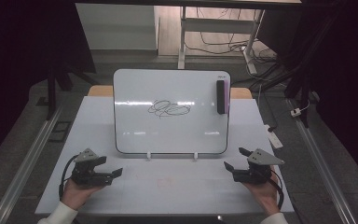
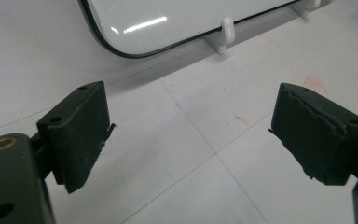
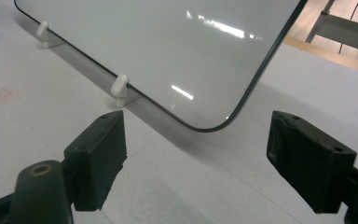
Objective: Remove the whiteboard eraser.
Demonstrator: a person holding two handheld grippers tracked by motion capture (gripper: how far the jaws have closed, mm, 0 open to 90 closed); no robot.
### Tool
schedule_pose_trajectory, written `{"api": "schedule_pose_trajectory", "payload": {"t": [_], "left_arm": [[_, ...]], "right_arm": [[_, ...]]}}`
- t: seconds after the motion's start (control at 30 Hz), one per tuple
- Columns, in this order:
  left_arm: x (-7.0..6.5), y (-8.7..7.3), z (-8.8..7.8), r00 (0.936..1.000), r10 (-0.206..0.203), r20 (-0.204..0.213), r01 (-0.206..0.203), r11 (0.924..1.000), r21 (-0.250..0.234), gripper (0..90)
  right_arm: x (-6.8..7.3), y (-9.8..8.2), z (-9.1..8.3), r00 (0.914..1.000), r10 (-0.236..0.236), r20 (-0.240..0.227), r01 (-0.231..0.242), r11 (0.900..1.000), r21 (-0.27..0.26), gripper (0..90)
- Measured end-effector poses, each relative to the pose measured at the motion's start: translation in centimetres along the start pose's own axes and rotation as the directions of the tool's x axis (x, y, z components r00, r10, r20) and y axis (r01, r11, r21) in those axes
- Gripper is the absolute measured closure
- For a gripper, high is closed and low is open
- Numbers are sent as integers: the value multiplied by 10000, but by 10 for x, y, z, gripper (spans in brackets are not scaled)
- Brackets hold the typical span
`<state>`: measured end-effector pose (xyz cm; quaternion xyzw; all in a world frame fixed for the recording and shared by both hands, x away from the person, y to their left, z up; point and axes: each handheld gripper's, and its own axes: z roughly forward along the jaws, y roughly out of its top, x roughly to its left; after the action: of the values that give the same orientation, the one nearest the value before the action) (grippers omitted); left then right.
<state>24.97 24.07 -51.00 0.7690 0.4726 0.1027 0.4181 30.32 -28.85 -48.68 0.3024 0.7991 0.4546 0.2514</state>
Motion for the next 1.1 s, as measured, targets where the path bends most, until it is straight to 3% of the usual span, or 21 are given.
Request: {"api": "schedule_pose_trajectory", "payload": {"t": [0.3,0.6,0.97,1.1], "left_arm": [[0,-1,-2,9999,-12,-127,11,10000,-90,125],[-1,-1,-1,10000,66,-57,-66,10000,-24,126],[1,0,-1,9998,-172,-63,172,9998,-58,124],[0,0,0,9998,-142,-111,142,9999,-29,123]], "right_arm": [[-2,-2,8,9996,215,202,-219,9996,190,210],[1,3,3,9976,401,572,-410,9990,156,226],[2,33,7,9952,376,909,-359,9992,-198,242],[-3,54,11,9915,646,1132,-594,9970,-488,244]]}}
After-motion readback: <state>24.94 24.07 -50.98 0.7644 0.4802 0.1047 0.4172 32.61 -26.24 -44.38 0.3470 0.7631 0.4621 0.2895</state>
